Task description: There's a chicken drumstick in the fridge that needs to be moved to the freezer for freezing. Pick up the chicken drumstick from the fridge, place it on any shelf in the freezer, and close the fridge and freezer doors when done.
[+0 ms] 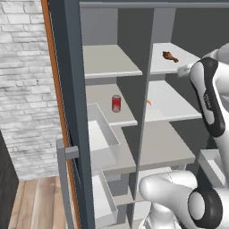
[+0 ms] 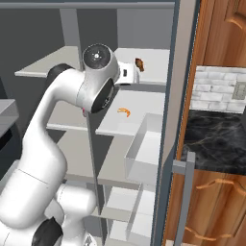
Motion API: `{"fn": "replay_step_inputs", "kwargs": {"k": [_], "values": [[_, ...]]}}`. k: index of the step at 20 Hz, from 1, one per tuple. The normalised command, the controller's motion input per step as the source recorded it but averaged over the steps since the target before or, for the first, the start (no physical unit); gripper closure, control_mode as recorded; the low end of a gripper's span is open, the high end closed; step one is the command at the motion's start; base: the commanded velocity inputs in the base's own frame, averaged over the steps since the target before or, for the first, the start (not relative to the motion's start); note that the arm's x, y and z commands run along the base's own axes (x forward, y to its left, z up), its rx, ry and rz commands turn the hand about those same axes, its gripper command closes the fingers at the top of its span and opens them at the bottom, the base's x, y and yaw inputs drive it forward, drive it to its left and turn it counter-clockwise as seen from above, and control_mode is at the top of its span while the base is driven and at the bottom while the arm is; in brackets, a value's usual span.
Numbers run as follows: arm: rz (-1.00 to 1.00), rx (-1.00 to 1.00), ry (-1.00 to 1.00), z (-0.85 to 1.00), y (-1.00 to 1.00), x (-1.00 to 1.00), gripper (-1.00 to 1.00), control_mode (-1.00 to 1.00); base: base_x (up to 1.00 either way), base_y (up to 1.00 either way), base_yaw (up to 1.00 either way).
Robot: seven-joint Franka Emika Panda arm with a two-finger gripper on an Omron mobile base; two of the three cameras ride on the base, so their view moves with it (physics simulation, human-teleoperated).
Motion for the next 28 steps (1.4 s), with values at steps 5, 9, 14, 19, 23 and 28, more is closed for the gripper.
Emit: {"fn": "replay_step_inputs", "kwargs": {"k": [5,9,14,19,23,28], "values": [[0.0,0.01,0.01,0.32,-0.28,0.67,-1.0,-1.0,0.0,0.0,0.0],[0.0,0.0,0.04,0.01,-0.2,0.79,-1.0,-1.0,0.0,0.0,0.0],[0.0,0.0,0.0,-0.02,-0.24,0.78,-1.0,-1.0,0.0,0.0,0.0],[0.0,0.0,0.0,-0.23,-0.04,0.51,-1.0,-1.0,0.0,0.0,0.0],[0.03,0.0,0.0,-0.39,0.0,0.46,-1.0,-1.0,0.0,0.0,0.0],[0.05,0.0,0.0,-0.2,-0.03,0.53,-1.0,-1.0,0.0,0.0,0.0]]}}
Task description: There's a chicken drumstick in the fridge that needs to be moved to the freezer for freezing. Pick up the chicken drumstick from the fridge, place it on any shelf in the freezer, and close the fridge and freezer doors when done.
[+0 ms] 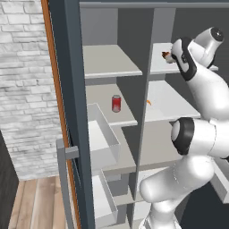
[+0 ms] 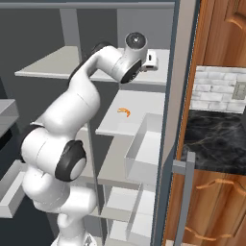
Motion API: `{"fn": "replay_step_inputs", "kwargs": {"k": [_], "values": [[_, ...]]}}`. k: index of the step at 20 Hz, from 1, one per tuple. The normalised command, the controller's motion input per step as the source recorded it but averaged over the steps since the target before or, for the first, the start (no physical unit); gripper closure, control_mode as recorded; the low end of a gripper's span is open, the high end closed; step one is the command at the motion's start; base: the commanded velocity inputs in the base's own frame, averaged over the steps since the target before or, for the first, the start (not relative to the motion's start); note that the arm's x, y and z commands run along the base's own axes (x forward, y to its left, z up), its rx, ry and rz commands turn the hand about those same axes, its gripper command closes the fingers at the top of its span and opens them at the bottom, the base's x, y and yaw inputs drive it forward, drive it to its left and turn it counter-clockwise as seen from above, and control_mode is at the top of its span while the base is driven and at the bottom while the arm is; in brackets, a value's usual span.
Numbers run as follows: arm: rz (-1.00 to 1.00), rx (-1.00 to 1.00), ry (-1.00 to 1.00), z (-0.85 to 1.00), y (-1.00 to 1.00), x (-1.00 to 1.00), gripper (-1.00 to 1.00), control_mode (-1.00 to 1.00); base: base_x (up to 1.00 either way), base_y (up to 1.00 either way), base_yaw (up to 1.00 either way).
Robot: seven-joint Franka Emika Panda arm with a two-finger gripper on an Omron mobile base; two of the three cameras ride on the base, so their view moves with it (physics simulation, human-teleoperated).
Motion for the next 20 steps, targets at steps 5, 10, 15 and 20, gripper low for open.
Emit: {"fn": "replay_step_inputs", "kwargs": {"k": [5,10,15,20], "values": [[0.07,0.0,0.06,-0.03,-0.06,0.54,-1.0,-1.0,0.0,0.0,0.0],[0.08,0.0,0.09,0.0,-0.2,0.4,-1.0,-1.0,0.0,0.0,0.0],[0.04,0.01,0.04,0.02,-0.29,0.33,-1.0,-1.0,0.0,0.0,0.0],[0.05,0.0,0.0,-0.08,-0.02,0.39,-1.0,-1.0,0.0,0.0,0.0]]}}
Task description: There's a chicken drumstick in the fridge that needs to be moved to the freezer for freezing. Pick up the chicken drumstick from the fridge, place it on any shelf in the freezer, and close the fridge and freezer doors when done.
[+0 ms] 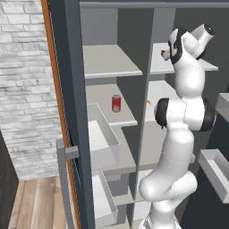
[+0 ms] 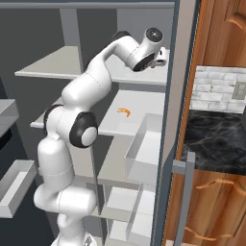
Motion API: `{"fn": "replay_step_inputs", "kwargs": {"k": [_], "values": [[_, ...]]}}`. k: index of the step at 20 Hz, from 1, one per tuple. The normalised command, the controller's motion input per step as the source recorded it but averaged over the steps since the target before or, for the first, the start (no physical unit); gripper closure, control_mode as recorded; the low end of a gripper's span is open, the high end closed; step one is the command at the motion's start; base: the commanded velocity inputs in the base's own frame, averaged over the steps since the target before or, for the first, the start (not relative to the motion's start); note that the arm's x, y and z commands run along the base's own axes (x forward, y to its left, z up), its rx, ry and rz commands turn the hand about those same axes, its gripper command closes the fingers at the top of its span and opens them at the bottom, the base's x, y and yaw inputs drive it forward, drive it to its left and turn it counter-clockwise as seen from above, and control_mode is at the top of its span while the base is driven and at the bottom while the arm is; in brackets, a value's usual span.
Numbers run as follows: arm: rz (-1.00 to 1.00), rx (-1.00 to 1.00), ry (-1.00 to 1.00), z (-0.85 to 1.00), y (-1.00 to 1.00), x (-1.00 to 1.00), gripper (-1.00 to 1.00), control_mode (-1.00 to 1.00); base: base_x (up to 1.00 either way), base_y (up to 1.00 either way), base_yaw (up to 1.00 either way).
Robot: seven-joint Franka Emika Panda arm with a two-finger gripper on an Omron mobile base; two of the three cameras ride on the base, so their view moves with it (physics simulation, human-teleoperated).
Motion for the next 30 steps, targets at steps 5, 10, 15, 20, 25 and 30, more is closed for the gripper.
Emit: {"fn": "replay_step_inputs", "kwargs": {"k": [5,10,15,20,25,30], "values": [[0.1,-0.02,-0.01,-0.63,0.11,0.26,1.0,-1.0,0.0,0.0,0.0],[0.15,-0.16,-0.09,-1.0,0.94,0.0,1.0,-1.0,0.0,0.0,0.0],[0.12,-0.13,-0.13,-0.87,0.77,0.0,1.0,-1.0,0.0,0.0,0.0],[0.0,0.0,0.0,-0.04,0.03,-0.65,1.0,-1.0,0.0,0.0,0.0],[-0.02,-0.06,-0.01,0.21,0.23,-1.0,1.0,-1.0,0.0,0.0,0.0],[-0.06,-0.01,-0.09,0.01,0.2,-1.0,1.0,-1.0,0.0,0.0,0.0]]}}
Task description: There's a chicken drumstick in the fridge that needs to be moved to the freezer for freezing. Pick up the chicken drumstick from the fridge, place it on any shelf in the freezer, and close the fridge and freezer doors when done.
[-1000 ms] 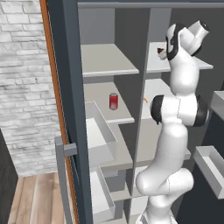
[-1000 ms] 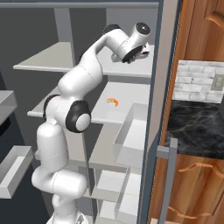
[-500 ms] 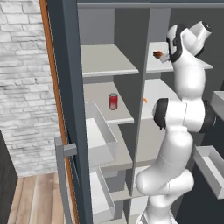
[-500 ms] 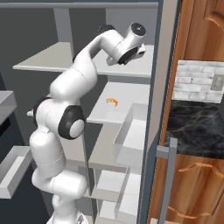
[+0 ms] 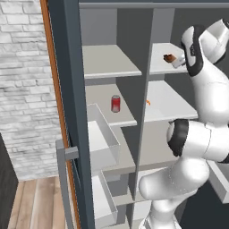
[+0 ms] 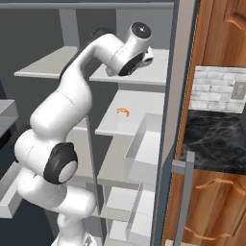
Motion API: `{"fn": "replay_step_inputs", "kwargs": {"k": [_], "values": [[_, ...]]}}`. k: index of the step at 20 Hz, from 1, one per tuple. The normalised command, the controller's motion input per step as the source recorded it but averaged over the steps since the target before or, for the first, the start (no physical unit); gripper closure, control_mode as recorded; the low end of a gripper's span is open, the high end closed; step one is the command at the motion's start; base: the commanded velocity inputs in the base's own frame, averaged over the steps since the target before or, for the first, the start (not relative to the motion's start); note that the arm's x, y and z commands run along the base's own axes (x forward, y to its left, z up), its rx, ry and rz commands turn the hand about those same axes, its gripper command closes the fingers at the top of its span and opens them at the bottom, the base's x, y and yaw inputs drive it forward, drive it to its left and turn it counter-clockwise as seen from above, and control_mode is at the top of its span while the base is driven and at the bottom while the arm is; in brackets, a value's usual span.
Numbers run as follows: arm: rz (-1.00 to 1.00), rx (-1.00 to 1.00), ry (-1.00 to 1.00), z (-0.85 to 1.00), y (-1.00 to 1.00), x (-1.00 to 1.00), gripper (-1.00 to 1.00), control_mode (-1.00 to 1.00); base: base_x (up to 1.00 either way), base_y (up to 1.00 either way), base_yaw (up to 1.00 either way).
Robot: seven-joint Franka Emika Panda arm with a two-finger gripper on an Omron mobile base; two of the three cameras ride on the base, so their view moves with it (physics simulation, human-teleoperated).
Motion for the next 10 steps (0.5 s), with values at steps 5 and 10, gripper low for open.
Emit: {"fn": "replay_step_inputs", "kwargs": {"k": [5,10], "values": [[-0.05,0.01,-0.24,0.14,0.36,-1.0,1.0,-1.0,0.0,0.0,0.0],[0.02,0.16,-0.08,0.37,0.55,-1.0,1.0,-1.0,0.0,0.0,0.0]]}}
